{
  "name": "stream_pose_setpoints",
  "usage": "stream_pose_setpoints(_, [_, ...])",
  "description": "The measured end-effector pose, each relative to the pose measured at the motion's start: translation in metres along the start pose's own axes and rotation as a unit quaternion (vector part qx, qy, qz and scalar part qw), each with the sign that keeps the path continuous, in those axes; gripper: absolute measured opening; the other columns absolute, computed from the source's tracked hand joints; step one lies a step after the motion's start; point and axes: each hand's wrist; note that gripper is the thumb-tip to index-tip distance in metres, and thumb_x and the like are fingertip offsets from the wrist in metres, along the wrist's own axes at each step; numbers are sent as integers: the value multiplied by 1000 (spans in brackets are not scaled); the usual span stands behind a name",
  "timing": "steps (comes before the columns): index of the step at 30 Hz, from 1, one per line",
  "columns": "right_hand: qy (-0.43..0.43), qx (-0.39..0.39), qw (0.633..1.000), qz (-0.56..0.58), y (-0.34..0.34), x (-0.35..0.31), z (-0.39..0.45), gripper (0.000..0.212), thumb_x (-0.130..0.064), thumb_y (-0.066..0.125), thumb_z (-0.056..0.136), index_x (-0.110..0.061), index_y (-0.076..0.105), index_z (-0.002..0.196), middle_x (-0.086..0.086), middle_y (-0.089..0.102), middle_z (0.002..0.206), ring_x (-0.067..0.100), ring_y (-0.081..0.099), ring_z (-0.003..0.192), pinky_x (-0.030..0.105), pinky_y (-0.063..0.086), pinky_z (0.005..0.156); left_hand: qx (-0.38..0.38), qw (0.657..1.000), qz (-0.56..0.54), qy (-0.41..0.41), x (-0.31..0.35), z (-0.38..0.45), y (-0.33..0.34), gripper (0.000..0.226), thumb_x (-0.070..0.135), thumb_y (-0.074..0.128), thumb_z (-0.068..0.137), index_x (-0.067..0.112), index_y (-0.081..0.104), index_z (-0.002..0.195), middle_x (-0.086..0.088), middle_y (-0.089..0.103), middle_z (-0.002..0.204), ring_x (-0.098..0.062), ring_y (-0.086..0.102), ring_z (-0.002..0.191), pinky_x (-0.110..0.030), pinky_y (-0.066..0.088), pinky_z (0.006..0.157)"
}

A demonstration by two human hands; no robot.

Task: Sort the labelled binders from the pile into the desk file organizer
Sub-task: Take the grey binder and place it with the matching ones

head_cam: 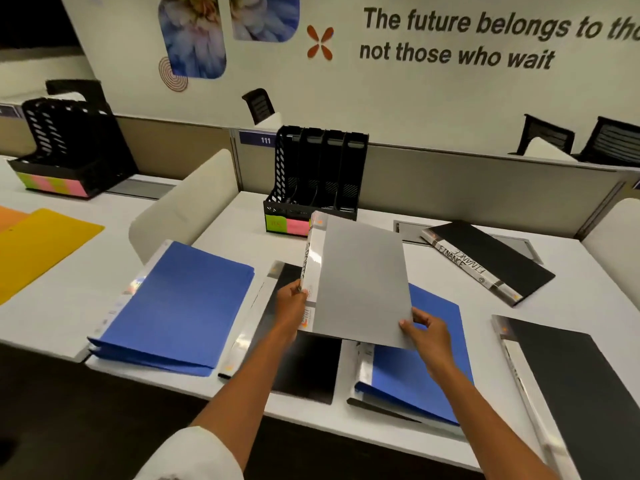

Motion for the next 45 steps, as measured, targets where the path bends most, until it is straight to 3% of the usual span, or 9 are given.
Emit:
stream_pose_setpoints(3, [-33, 1, 998, -56, 40, -18, -13, 44, -13, 66, 88, -11, 57, 132, 3, 62, 122, 20, 60, 103, 34, 51, 87, 12, 999, 48, 1, -8, 23, -38, 28, 10, 48, 99, 18, 62, 122, 0, 64, 106, -23, 65, 93, -25, 51, 67])
stream_pose_setpoints(7, [-66, -22, 987, -143, 87, -32, -30, 43, -10, 60, 91, -8, 54, 134, 10, 63, 124, 27, 61, 108, 34, 48, 93, 35, 995, 88, -10, -25, 45, -79, 26, 5, 45, 96, 22, 64, 93, -6, 58, 83, -22, 53, 76, -25, 42, 60])
stream_pose_setpoints(11, [-34, -50, 979, -194, 123, -31, -41, 47, -13, 57, 94, -8, 48, 139, 12, 54, 137, 29, 50, 127, 35, 39, 107, 65, 988, 134, -37, -43, 58, -111, 20, 4, 49, 92, 11, 63, 80, -20, 52, 76, -34, 50, 74, -38, 52, 75])
stream_pose_setpoints(15, [11, -58, 978, -200, 148, -18, -51, 46, -12, 55, 96, -11, 46, 141, 10, 49, 142, 27, 46, 130, 32, 38, 106, 48, 985, 165, -33, -55, 58, -124, 19, 5, 49, 93, 8, 54, 75, -8, 41, 66, -20, 38, 66, -31, 33, 62])
stream_pose_setpoints(21, [50, -42, 968, -243, 168, 1, -71, 37, -17, 57, 95, -17, 53, 132, 4, 56, 125, 20, 51, 116, 38, 49, 97, 51, 978, 200, -34, -75, 56, -130, 22, 5, 52, 94, 7, 59, 74, -8, 58, 75, -22, 52, 78, -29, 38, 71])
stream_pose_setpoints(25, [50, -66, 959, -271, 173, 12, -81, 27, -14, 53, 97, -13, 54, 124, -1, 49, 105, 21, 51, 117, 34, 47, 98, 66, 972, 222, -29, -89, 48, -128, 22, 5, 57, 94, -10, 66, 108, -18, 67, 107, -31, 61, 98, -27, 41, 80])
stream_pose_setpoints(29, [35, -92, 948, -304, 178, 18, -82, 31, -17, 52, 97, -13, 51, 128, 4, 43, 135, 22, 40, 130, 32, 37, 108, 44, 949, 311, -22, -97, 49, -127, 24, 11, 59, 93, -6, 65, 108, -20, 61, 122, -39, 53, 114, -40, 47, 88])
stream_pose_setpoints(33, [39, -141, 926, -349, 186, 16, -85, 48, -21, 50, 98, -11, 38, 144, 11, 10, 160, 28, 12, 148, 34, 19, 119, 22, 935, 352, -24, -98, 48, -125, 32, 11, 58, 93, 4, 60, 124, -13, 54, 133, -33, 48, 120, -39, 45, 94])
stream_pose_setpoints(45, [33, -187, 909, -370, 191, 6, -88, 67, -37, 48, 99, -22, 13, 154, 7, -6, 162, 26, -1, 150, 39, 14, 120, 50, 942, 330, -14, -91, 60, -114, 47, -4, 51, 91, 0, 49, 137, -21, 57, 129, -37, 55, 115, -45, 53, 91])
Point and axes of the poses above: each hand's wrist, its own z-axis towards the middle knuckle, its own y-axis out of the palm, x = y × z
